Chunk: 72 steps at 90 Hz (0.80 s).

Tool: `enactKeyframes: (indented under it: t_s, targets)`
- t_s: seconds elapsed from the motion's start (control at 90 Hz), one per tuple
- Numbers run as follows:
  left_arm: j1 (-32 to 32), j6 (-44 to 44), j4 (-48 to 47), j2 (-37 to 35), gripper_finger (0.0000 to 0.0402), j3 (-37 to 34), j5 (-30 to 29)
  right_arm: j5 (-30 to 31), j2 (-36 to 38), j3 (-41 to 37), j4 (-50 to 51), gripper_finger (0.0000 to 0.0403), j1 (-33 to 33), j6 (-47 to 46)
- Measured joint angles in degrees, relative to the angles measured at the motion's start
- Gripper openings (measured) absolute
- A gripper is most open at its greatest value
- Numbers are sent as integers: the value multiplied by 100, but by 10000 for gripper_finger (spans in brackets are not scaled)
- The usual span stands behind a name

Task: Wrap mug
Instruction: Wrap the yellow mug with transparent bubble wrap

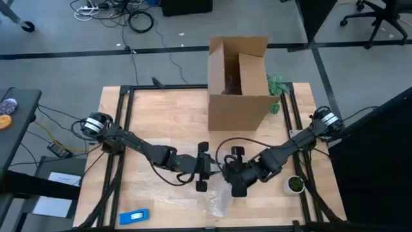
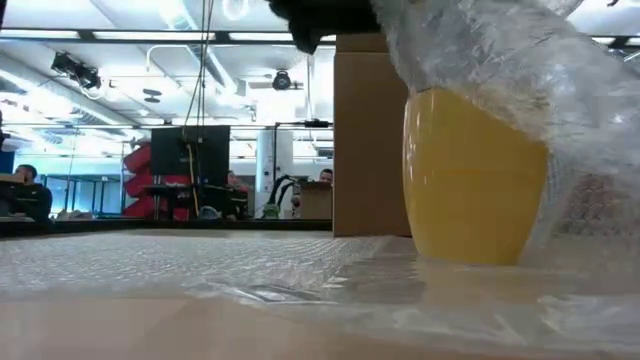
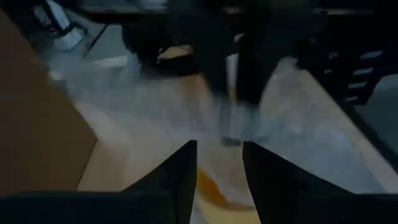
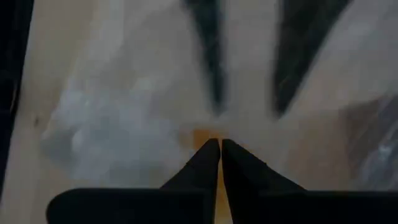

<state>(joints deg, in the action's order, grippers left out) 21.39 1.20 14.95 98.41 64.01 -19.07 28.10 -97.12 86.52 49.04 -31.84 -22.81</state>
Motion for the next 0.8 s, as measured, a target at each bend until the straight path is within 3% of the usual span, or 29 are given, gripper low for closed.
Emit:
enactKeyframes:
  t_s: [0.278,0.467,0.544,0.633,0.8]
  targets:
    - [-31,125,97,335,115,0,231,257,6,644,478,0,-336,-377]
    - [-84,299,298,606,115,-2,256,-778,-19,698,363,0,-605,-1284]
    - [-114,329,399,645,115,-2,280,-998,-24,611,350,0,-636,-1687]
    - [-155,333,495,668,115,-2,313,-817,-27,422,350,0,-567,-1995]
    - [-227,336,602,866,115,-2,308,-792,-35,-78,180,0,-186,-2033]
